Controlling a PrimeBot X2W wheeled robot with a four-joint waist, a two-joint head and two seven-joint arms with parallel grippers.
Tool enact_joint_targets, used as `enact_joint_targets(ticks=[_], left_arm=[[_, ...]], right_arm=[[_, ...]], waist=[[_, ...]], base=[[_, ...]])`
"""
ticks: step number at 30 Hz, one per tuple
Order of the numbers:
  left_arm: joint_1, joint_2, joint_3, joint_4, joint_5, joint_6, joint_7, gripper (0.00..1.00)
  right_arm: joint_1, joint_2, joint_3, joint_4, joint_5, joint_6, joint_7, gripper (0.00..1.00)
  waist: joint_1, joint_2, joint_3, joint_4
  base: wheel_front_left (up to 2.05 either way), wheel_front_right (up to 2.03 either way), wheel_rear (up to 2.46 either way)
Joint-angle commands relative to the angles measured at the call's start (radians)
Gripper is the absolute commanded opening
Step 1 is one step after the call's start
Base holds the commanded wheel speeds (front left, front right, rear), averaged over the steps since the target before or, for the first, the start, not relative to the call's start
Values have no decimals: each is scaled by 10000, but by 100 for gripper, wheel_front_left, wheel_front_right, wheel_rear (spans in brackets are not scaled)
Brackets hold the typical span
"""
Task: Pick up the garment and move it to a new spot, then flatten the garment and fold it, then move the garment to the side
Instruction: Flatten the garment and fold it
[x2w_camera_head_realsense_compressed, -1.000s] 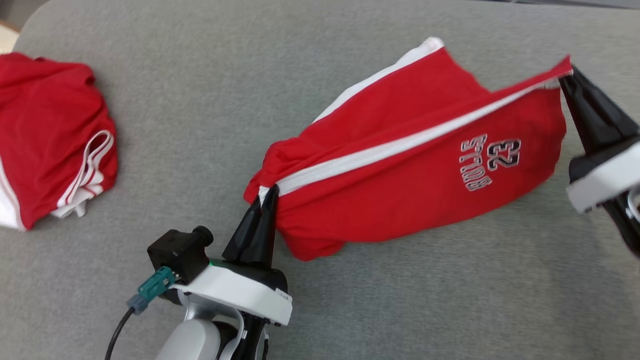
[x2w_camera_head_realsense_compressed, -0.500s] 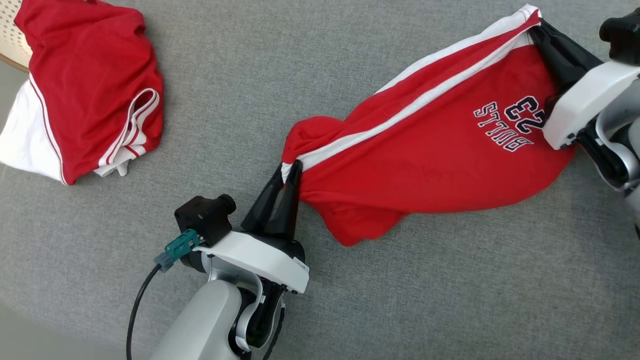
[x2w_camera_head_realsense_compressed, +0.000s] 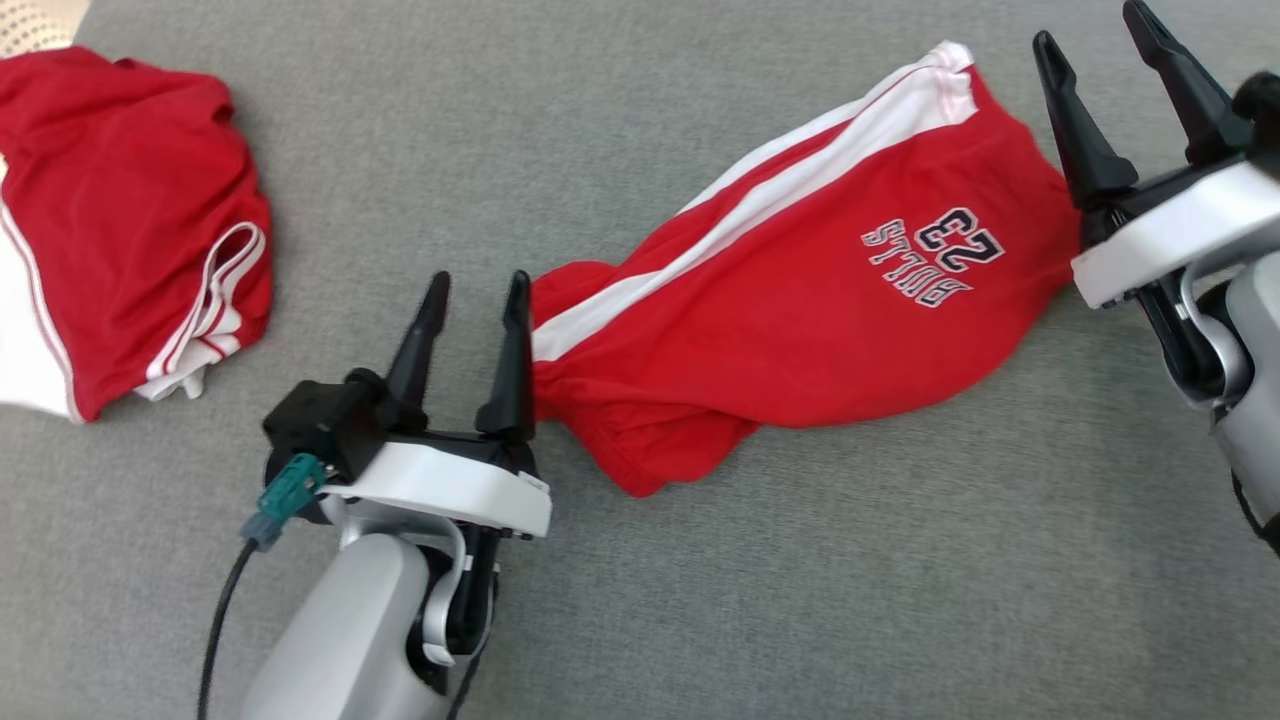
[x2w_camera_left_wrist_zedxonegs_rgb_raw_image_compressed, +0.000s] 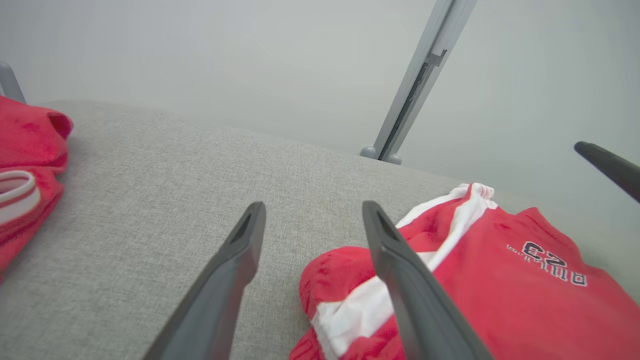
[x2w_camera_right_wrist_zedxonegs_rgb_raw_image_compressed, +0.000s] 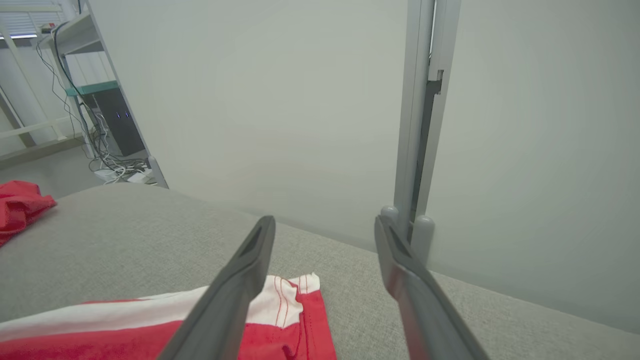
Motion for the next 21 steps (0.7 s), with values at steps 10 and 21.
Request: enact_joint_targets(ticks=[10, 21], left_arm=[[540, 620, 1334, -845, 1210, 154, -82, 100], [1590, 976, 1812, -471, 1994, -171, -85, 100]], right_arm=[[3881, 1004, -3536, -2767, -1390, -10, -86, 100], [7448, 2139, -5064, -4991, -2593, -11, 650, 100]], waist=[[0, 0, -1066, -1294], [0, 0, -1903, -2025]], base=[[0, 0, 0], [0, 0, 0]])
